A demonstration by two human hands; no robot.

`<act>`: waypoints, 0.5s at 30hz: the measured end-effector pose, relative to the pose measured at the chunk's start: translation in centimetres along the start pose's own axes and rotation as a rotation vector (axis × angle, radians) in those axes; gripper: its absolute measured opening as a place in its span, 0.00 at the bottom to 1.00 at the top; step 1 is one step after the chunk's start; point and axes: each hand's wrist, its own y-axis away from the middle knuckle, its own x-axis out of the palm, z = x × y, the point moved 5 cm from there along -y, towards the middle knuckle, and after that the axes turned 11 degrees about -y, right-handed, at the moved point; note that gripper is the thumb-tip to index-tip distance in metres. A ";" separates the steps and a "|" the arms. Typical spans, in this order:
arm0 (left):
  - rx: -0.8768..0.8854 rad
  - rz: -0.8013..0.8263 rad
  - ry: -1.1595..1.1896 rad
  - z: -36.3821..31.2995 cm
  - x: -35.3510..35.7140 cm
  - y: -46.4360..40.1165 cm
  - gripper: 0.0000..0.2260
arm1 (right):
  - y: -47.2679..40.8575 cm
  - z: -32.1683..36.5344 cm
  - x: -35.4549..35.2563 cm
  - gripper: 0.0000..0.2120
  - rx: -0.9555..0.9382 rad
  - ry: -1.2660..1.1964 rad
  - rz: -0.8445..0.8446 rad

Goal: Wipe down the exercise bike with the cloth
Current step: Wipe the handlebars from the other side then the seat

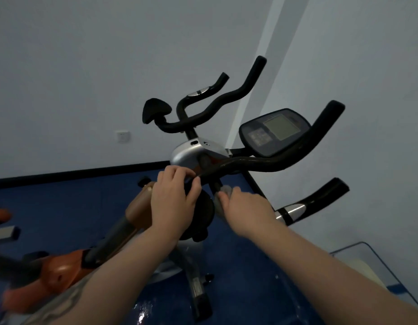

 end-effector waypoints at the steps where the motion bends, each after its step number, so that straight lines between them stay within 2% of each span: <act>1: -0.003 0.007 0.010 0.1 0.0 0.1 0.10 | 0.2 -0.2 0.1 0.18 -0.058 0.027 0.061; 4: -0.001 0.009 0.046 0.1 0.0 0.1 0.09 | 2.5 -0.6 0.1 0.12 -0.118 0.033 0.064; 6: 0.002 0.006 0.053 0.0 0.0 -0.1 0.07 | 2.3 -0.7 0.2 0.15 -0.042 -0.036 0.049; 8: 0.015 0.002 0.058 0.1 0.0 -0.3 0.06 | 0.3 -0.4 0.1 0.17 0.067 -0.204 0.109; 11: 0.030 -0.015 0.079 0.1 0.0 -0.4 0.05 | -2.9 0.5 0.1 0.20 0.151 -0.416 0.079; 13: 0.033 -0.016 0.085 0.1 0.0 -0.3 0.05 | -3.1 0.7 0.2 0.21 0.167 -0.463 0.061; 15: 0.034 -0.012 0.086 0.2 0.1 -0.2 0.04 | -1.3 0.2 0.5 0.19 0.137 -0.405 0.080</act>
